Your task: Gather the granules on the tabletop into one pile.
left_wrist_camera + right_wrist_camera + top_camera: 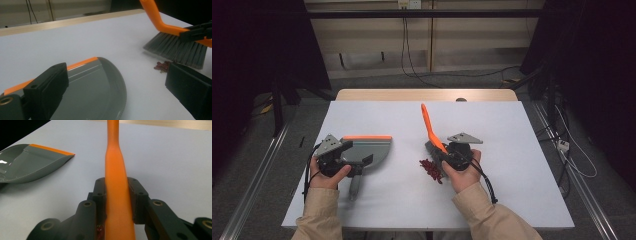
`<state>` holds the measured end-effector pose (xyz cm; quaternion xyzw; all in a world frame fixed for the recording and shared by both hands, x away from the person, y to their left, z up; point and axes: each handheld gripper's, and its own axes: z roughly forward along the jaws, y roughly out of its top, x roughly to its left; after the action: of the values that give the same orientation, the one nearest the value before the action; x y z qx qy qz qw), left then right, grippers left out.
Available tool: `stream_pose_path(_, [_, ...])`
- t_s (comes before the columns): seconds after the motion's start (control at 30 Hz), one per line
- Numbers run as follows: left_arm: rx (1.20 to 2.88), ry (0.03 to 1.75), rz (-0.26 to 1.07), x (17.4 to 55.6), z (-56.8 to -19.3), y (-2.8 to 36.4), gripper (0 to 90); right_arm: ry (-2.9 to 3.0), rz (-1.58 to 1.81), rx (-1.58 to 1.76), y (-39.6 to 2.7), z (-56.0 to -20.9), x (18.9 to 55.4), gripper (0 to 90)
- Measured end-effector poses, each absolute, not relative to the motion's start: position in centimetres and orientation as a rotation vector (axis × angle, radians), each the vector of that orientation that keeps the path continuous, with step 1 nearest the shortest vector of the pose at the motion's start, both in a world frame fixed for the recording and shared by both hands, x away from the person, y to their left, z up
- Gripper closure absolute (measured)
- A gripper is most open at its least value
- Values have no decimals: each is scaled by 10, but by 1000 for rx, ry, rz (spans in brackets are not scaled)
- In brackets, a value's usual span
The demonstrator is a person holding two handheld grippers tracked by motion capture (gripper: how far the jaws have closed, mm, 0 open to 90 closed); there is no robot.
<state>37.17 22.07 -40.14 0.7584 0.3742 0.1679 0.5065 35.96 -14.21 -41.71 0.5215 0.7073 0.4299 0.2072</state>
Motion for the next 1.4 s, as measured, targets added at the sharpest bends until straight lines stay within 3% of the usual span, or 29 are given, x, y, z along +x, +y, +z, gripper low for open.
stream_pose_path(0.2, [1831, 899, 406, 371, -401, 220, 46, 1963, 1239, 1407, -146, -405, 341, 713])
stream_pose_path(0.43, [1840, 896, 408, 371, -402, 219, 46, 1941, 1267, 1384, -137, -418, 324, 713])
stream_pose_path(0.83, [1855, 904, 382, 370, -402, 220, 49, 1925, 1302, 1347, -129, -418, 338, 713])
stream_pose_path(1.2, [2018, 969, 341, 352, -410, 221, 64, 1956, 1300, 1319, -168, -407, 349, 713])
stream_pose_path(1.4, [2010, 998, 328, 350, -415, 226, 67, 2034, 1310, 1264, -178, -414, 365, 713])
